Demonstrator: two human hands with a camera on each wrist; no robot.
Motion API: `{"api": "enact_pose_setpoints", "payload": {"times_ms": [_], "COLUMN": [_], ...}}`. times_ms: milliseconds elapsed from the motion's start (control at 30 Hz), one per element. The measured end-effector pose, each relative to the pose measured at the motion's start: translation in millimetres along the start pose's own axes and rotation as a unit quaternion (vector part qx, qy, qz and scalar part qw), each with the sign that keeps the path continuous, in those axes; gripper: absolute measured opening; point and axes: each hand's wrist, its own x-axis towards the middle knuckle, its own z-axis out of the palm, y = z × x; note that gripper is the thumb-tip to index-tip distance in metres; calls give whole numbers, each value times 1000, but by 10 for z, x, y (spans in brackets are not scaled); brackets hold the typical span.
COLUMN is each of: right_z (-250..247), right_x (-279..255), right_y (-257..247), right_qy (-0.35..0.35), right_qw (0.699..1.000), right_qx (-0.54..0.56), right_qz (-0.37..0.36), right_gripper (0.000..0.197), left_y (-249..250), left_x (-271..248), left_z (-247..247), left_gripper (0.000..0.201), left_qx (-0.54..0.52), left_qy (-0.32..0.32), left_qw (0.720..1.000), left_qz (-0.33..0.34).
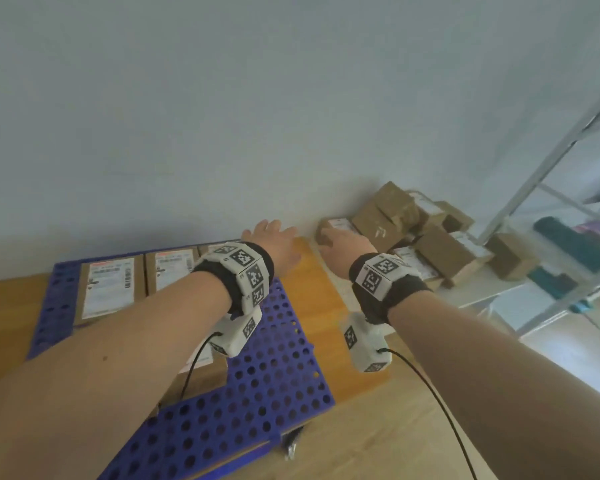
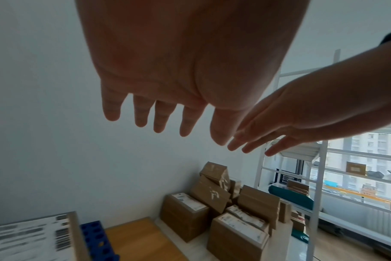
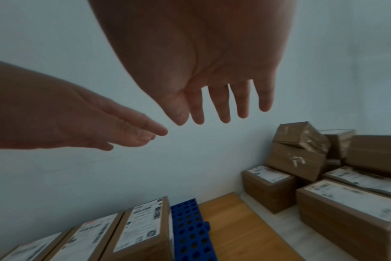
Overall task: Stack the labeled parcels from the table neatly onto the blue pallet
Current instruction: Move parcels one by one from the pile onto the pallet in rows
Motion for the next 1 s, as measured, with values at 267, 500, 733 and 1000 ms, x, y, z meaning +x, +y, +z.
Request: {"api": "enact_pose_setpoints", "payload": {"times_ms": [267, 500, 733, 1000], "right_z": [-209, -370, -388, -309], "right_x": [3, 133, 343, 826], "right_y": [1143, 2381, 3435, 4346], "right_qy": [0, 22, 18, -22], "right_qw": [999, 997, 997, 992], "right_qx": [39, 69, 69, 109], "right_qz": [23, 19, 13, 54], "right_gripper": [51, 43, 41, 47], "left_y": [1089, 2229, 3194, 3771], "left_x": [314, 793, 1321, 2069], "left_z": [57, 215, 503, 701], "left_gripper": [58, 59, 55, 64], "left_qx": [26, 38, 36, 39], "left_qy": [3, 11, 3, -39], "left_qw": [1000, 999, 999, 998], "left_qz": [11, 18, 28, 33]}}
